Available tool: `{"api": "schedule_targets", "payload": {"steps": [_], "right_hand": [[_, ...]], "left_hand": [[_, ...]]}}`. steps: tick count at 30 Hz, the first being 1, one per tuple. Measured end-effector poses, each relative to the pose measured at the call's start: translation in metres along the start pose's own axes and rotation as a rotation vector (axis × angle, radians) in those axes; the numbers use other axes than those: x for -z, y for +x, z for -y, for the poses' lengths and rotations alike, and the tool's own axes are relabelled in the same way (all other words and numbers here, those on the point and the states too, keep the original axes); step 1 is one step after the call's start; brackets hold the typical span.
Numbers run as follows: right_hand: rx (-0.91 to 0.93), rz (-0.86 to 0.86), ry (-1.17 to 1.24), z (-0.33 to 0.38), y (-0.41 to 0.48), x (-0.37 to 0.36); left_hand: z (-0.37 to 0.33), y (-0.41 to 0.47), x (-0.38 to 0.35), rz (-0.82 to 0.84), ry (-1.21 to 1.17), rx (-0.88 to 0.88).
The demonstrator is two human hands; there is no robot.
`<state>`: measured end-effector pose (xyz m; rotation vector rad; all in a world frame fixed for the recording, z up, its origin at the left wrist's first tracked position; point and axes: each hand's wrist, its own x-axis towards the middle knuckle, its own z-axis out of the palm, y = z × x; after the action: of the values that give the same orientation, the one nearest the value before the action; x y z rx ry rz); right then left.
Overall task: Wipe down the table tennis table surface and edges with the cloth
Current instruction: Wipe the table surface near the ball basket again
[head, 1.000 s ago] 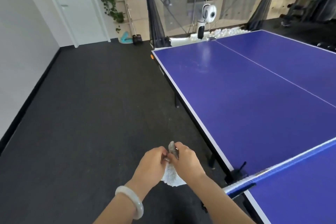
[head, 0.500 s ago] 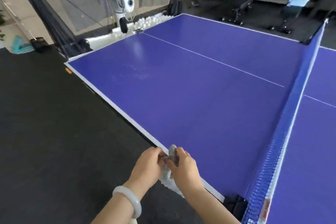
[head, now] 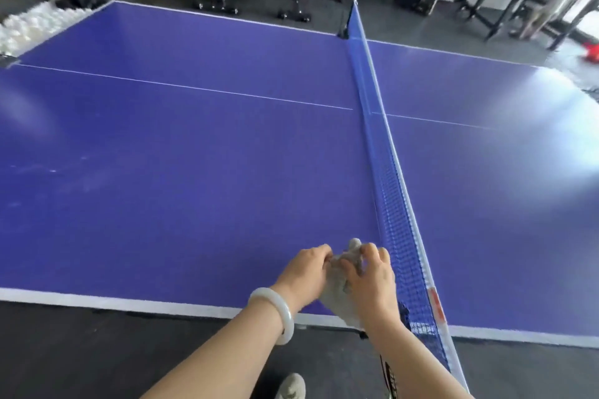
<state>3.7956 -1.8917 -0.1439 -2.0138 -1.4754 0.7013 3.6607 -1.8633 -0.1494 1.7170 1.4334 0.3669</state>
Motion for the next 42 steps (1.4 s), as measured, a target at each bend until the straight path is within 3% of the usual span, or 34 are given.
{"api": "schedule_targets", "payload": {"steps": [3, 8, 13, 19, 24, 28, 31, 34, 37, 42], "right_hand": [[-0.054, -0.063, -0.036, -0.010, 0.018, 0.001], [-0.300, 0.104, -0.137, -0.039, 0.045, -0.025], [-0.462, 0.086, -0.249, -0.059, 0.072, -0.043], [-0.622, 0.048, -0.355, -0.064, 0.096, -0.049], [-0.630, 0.199, -0.577, -0.064, 0.100, -0.035], [-0.646, 0.086, -0.749, -0.061, 0.092, -0.019], [-0.532, -0.007, -0.880, -0.057, 0.072, -0.032], [-0.466, -0.047, -0.827, -0.049, 0.055, -0.065], [-0.568, -0.009, -0.672, -0.052, 0.049, -0.098], [-0.782, -0.168, -0.437, -0.067, 0.055, -0.124]], "left_hand": [[-0.010, 0.035, -0.004, 0.081, 0.040, -0.016], [0.043, 0.083, 0.001, 0.113, 0.287, 0.180], [0.088, 0.105, 0.012, 0.056, 0.178, 0.265], [0.100, 0.114, 0.027, 0.292, 0.187, 0.297], [0.104, 0.109, 0.033, 0.244, -0.288, 0.372], [0.103, 0.103, 0.028, 0.311, -0.349, 0.390], [0.105, 0.099, 0.020, 0.260, 0.024, 0.165], [0.115, 0.090, 0.023, 0.060, 0.368, -0.186], [0.131, 0.083, 0.036, 0.026, 0.573, -0.437], [0.162, 0.088, 0.056, 0.051, 0.769, -0.584]]}}
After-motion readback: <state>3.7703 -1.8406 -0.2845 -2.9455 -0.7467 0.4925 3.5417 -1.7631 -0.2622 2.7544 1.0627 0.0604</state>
